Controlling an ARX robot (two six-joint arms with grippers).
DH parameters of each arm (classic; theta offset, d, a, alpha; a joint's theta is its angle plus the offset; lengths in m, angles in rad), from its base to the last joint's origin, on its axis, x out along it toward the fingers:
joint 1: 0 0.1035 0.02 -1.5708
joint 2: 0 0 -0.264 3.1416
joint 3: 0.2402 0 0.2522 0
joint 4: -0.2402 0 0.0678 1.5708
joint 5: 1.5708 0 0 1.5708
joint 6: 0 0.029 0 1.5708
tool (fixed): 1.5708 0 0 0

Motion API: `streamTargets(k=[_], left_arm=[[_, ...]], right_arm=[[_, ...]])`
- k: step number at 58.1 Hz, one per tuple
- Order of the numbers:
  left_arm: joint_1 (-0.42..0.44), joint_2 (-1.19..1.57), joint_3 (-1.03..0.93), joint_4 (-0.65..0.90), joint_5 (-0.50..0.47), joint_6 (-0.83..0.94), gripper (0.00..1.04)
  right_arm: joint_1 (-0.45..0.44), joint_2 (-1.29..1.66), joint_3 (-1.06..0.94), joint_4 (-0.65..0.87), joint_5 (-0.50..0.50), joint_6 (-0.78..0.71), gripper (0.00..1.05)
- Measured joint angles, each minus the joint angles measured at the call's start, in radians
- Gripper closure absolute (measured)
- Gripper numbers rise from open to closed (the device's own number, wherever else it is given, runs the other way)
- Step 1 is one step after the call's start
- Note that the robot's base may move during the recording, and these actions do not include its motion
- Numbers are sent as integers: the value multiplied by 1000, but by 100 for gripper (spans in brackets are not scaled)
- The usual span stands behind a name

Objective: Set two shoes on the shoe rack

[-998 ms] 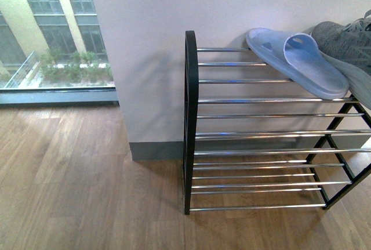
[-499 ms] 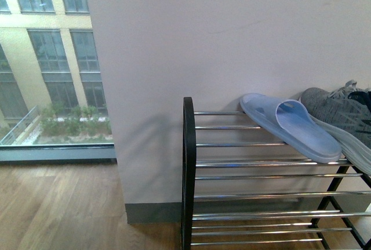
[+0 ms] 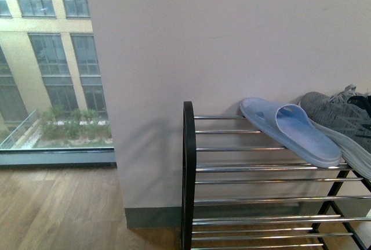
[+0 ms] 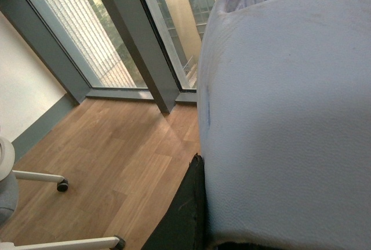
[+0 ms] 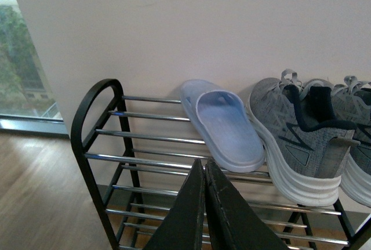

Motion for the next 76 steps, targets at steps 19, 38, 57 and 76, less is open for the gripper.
streamTargets(k=[19, 38, 57, 76], left_arm=[[0, 0, 0, 0, 0, 0, 103], [0, 0, 0, 0, 0, 0, 103], [0, 0, 0, 0, 0, 0, 103], [0, 0, 0, 0, 0, 0, 103]], right_arm=[[0, -163, -35, -111, 1, 0, 103], [0, -333, -35, -272, 1, 0, 103], [0, -465, -35, -400, 1, 0, 103], [0, -561, -35, -495, 1, 0, 103]])
